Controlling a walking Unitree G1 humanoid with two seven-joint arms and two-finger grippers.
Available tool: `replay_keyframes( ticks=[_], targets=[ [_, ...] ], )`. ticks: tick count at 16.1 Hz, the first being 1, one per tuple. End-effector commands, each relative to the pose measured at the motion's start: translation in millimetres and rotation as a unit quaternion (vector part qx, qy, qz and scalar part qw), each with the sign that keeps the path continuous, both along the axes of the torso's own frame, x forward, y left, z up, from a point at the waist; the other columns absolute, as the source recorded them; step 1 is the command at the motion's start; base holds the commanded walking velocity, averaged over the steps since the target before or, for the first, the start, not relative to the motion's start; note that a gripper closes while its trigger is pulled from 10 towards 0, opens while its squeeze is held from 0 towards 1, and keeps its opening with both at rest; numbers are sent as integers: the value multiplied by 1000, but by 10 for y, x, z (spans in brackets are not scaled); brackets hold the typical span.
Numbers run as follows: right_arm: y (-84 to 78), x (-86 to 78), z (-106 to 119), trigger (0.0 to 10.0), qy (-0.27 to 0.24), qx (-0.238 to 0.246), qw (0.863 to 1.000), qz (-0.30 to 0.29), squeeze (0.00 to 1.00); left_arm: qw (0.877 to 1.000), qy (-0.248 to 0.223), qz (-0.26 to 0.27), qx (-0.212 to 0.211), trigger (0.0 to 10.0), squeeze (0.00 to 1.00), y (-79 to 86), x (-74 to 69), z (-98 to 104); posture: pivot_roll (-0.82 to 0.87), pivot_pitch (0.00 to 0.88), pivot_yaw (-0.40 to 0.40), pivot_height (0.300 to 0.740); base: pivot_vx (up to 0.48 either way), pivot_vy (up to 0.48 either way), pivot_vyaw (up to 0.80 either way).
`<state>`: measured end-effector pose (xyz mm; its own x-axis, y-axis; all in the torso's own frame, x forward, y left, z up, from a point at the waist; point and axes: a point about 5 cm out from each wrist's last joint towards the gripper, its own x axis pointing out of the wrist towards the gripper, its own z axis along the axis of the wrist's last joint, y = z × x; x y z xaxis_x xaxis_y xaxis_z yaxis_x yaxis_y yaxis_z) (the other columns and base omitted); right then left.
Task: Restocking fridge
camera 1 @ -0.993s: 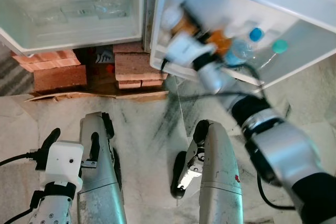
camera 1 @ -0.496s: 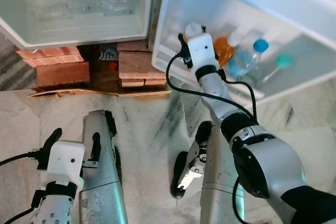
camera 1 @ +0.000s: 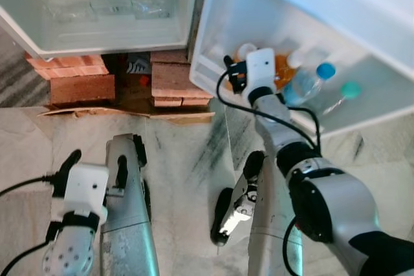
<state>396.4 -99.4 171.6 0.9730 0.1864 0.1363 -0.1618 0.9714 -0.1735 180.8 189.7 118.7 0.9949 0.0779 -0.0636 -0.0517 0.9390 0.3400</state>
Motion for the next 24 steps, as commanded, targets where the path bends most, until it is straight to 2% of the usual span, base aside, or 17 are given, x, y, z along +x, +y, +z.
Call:
replay_keyframes(
  ticks=[1, 5, 8, 10, 11, 12, 13, 15, 16, 17, 19, 21, 24],
  targets=[
    [-161, 1, -58, 10000, 13, 11, 1000, -22, 1000, 1000, 20, 3, -1, 10000, 0, 11, -31, -92, 302, 412, -169, 498, 0, 0, 0],
    [-158, 69, 400, 10000, -82, 2, 996, 23, 1000, 1000, 11, -3, -1, 10000, 0, 26, 174, -129, 276, 329, -146, 498, 0, 0, 0],
    [-144, 51, 503, 10000, -109, 1, 992, 61, 1000, 1000, 5, -7, -3, 10000, 0, 81, 363, -154, 244, 278, -127, 498, 0, 0, 0],
    [-180, 9, 384, 10000, -95, 22, 992, 76, 1000, 1000, 7, 0, -21, 10000, 0, 100, 438, -177, 222, 256, -129, 498, 0, 0, 0],
    [-260, -81, 251, 10000, -98, 24, 991, 88, 1000, 998, 14, 16, -64, 10000, 0, 101, 467, -207, 210, 238, -128, 498, 0, 0, 0],
    [-403, -220, 72, 10000, -97, 27, 992, 76, 1000, 997, 12, 15, -75, 10000, 0, 77, 487, -233, 186, 216, -124, 498, 0, 0, 0],
    [-447, -285, 11, 10000, -97, 29, 992, 71, 1000, 997, 12, 13, -79, 10000, 0, 61, 484, -237, 184, 212, -123, 498, 0, 0, 0],
    [-566, -568, -218, 10000, -86, 49, 994, 44, 1000, 996, 7, 5, -84, 10000, 0, 7, 517, -265, 164, 174, -106, 498, 0, 0, 0],
    [-591, -690, -306, 10000, -79, 50, 995, 30, 718, 996, 2, 1, -85, 10000, 0, -10, 533, -257, 160, 165, -103, 498, 0, 0, 0],
    [-603, -809, -395, 10000, -70, 50, 996, 15, 0, 996, -2, -1, -86, 10000, 0, -20, 548, -247, 158, 156, -100, 498, 0, 0, 0],
    [-626, -973, -567, 10000, -14, 92, 995, -29, 0, 996, -9, -5, -92, 10000, 0, -21, 593, -231, 146, 132, -92, 498, 0, 0, 0],
    [-559, -1166, -556, 10000, -9, 113, 993, -22, 0, 996, -17, -10, -89, 10000, 0, -2, 671, -213, 126, 113, -81, 498, 0, 0, 0],
    [-561, -1158, -499, 10000, -12, 121, 992, -34, 0, 996, -25, -22, -83, 10000, 0, -30, 741, -181, 131, 100, -73, 528, 0, 0, 0]
  ],
)
